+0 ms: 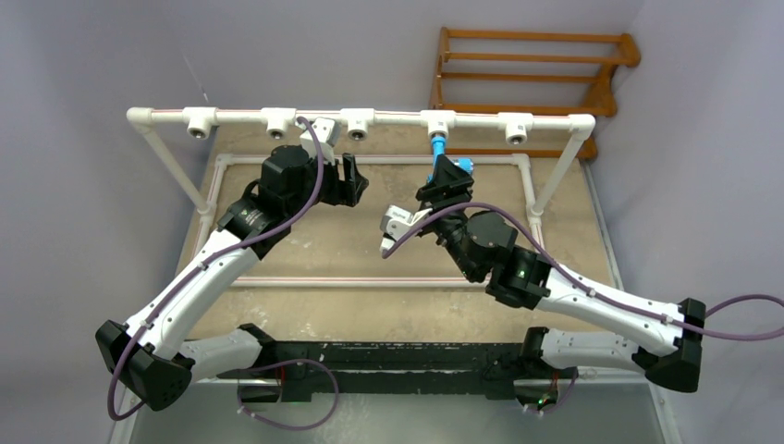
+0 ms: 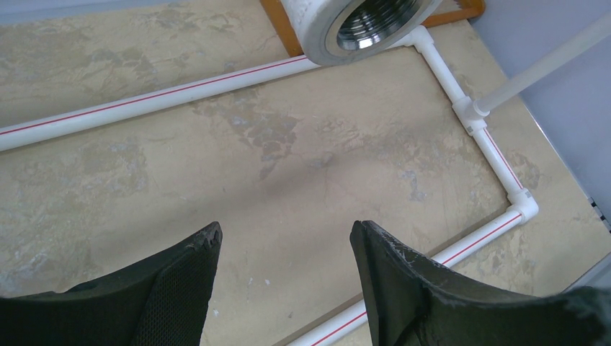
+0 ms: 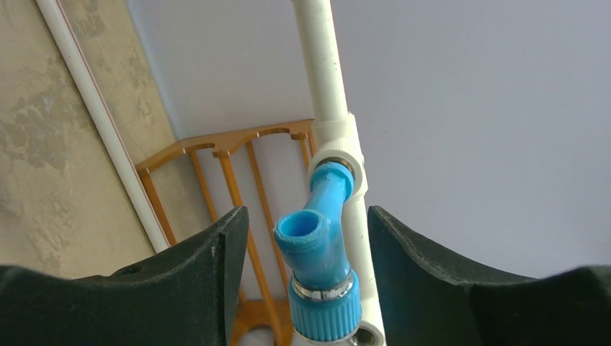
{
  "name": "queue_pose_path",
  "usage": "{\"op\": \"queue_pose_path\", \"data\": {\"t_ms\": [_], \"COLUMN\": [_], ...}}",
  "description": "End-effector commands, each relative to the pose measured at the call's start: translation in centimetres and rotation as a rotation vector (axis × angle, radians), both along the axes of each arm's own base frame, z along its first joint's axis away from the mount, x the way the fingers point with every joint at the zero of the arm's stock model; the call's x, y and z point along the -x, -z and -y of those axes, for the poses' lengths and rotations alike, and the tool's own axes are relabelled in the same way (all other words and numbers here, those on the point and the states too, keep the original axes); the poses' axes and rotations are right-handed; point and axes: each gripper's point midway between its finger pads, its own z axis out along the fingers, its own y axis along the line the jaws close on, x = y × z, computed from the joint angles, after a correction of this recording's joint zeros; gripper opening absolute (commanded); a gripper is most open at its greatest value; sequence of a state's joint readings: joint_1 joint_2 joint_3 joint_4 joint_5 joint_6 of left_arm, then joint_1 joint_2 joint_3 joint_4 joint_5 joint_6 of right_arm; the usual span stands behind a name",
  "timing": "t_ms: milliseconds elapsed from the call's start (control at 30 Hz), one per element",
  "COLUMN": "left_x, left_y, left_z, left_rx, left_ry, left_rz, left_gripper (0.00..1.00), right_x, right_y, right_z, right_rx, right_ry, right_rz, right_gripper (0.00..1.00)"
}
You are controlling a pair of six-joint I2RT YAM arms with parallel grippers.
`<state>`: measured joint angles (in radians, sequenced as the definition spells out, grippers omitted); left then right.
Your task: Install the water faucets
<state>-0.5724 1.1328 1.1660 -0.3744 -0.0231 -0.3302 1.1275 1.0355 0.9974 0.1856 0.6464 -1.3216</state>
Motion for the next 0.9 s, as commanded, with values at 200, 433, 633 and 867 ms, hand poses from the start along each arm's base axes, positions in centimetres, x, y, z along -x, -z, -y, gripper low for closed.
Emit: {"op": "queue_pose_path", "data": {"t_ms": [200,433,633,867], "left_x": [-0.2,-0.2,-0.2,-0.1], "left_y": [-0.9,-0.9,-0.9,-1.1], "left_z": [0.0,0.0,0.0,-0.1], "left_rx": [0.013,0.015,0.015,0.017], "left_ry": [-0.002,-0.002,-0.001,-0.004], "left_rz": [0.037,0.037,0.038,0.041], "left_gripper": [0.66,0.66,0.66,0.66], "right_x": [-1.2,-1.5,-1.6,-1.7], "right_y": [-1.9,-0.6,-0.2,0.7], "right_z": [0.3,0.3,0.0,-0.6], "right_rx": [-0.196,-0.346,-0.596,-1.074], "right_ry": [0.078,0.106,0.125,0.171], "right_rz": [0.017,-0.067,-0.158,-0.332], "right_gripper": [0.39,0.02,0.00,0.00]}}
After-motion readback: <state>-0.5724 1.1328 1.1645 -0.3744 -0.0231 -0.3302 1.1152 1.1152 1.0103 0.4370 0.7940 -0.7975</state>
